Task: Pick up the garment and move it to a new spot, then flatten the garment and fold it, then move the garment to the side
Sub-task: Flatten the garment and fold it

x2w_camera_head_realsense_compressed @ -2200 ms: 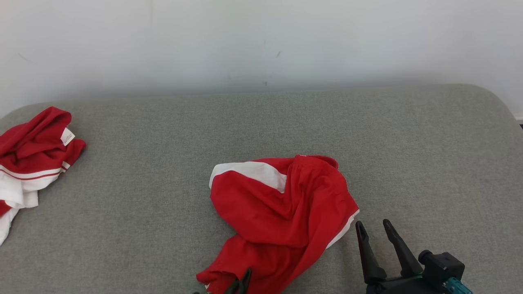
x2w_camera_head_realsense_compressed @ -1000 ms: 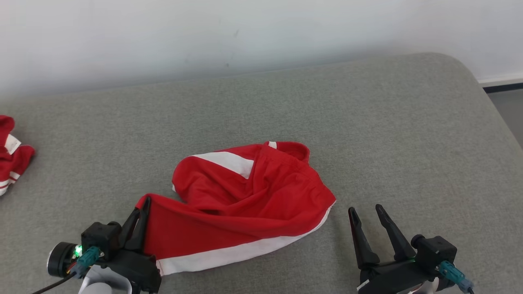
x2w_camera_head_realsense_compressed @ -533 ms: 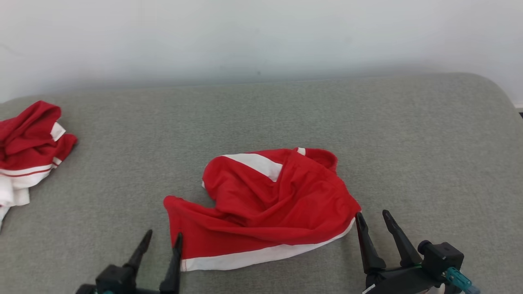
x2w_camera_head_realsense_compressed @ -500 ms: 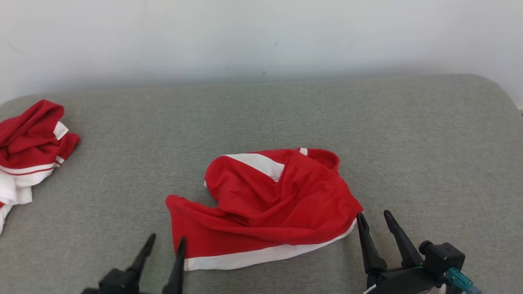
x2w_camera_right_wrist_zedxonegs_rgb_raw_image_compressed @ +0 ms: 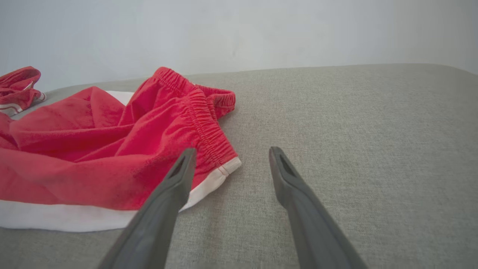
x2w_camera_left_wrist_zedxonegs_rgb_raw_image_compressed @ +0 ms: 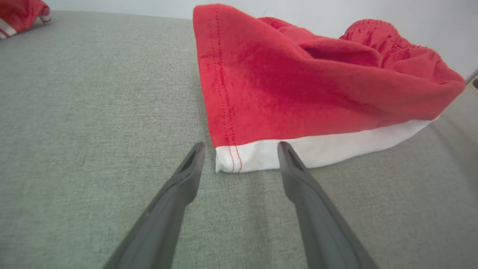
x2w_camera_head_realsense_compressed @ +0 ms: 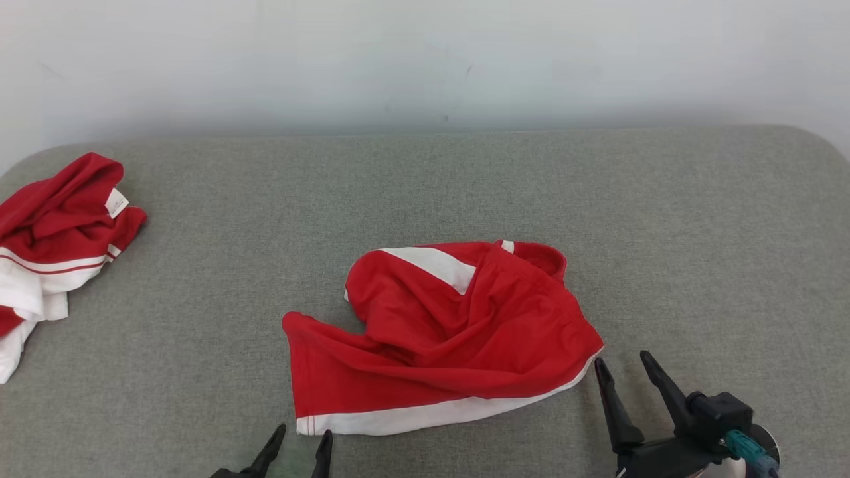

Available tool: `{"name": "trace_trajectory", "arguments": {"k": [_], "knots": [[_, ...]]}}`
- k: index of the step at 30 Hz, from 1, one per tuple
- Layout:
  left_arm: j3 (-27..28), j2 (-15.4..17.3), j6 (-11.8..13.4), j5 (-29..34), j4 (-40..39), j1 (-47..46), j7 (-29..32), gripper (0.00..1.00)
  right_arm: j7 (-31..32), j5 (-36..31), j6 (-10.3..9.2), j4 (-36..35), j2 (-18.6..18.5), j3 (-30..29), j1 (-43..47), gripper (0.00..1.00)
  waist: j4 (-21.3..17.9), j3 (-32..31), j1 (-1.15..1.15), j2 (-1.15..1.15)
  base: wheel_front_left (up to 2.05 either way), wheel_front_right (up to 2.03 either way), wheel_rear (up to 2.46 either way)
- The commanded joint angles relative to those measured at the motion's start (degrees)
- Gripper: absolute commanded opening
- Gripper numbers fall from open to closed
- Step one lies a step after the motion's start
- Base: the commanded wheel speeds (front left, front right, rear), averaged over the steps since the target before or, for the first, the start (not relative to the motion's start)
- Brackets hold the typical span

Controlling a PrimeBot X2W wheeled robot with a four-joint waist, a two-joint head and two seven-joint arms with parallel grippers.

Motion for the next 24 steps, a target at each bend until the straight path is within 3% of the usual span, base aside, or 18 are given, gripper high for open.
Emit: {"name": "trace_trajectory", "arguments": {"k": [1, 16, 17, 18, 19, 20, 22, 24], "knots": [[-0.16, -0.03, 0.11, -1.02, 1.31, -0.72, -0.18, 1.00, -0.03, -0.55, 0.06, 1.20, -0.73, 1.24, -1.46, 1.00, -0.13, 0.27, 0.00, 0.00, 0.00, 0.00, 0.00], [-3.21, 0.02, 0.11, -3.34, 8.27, -6.85, -0.18, 1.00, -0.03, -1.13, 0.07, 11.07, -3.78, 8.14, -10.22, 1.00, 0.27, 1.70, 0.00, 0.00, 0.00, 0.00, 0.00], [-3.06, -0.16, 0.11, -3.89, 8.11, -6.97, -0.18, 0.67, -0.03, -1.10, 0.06, 11.79, -4.05, 8.77, -10.76, 1.00, 0.33, 1.78, 0.00, 0.00, 0.00, 0.00, 0.00], [-3.38, 0.13, 0.11, -3.38, 7.97, -7.19, -0.18, 0.24, -0.04, -0.75, 0.06, 12.53, -4.20, 9.56, -11.16, 1.00, 0.41, 1.84, 0.00, 0.00, 0.00, 0.00, 0.00], [-3.85, 0.33, 0.11, -2.85, 7.97, -7.17, -0.18, 0.00, -0.04, -0.41, 0.06, 13.06, -4.33, 10.14, -11.75, 0.95, 0.46, 1.89, 0.00, 0.00, 0.00, 0.00, 0.00], [-4.00, 0.11, 0.11, -3.01, 7.88, -7.09, -0.18, 0.00, -0.03, -0.08, 0.06, 13.80, -4.47, 10.82, -12.20, 0.49, 0.55, 1.94, 0.00, 0.00, 0.00, 0.00, 0.00], [-2.84, 0.26, 0.11, -1.94, 6.90, -7.21, -0.18, 0.00, -0.03, 0.74, 0.06, 14.42, -4.73, 11.96, -13.08, 0.00, 0.76, 1.99, 0.00, 0.00, 0.00, 0.00, 0.00], [-1.89, -0.49, 0.11, -2.06, 6.58, -5.85, -0.18, 0.00, -0.04, 1.36, 0.06, 14.87, -4.92, 12.51, -13.17, 0.00, 1.10, 1.67, 0.00, 0.00, 0.00, 0.00, 0.00]]}}
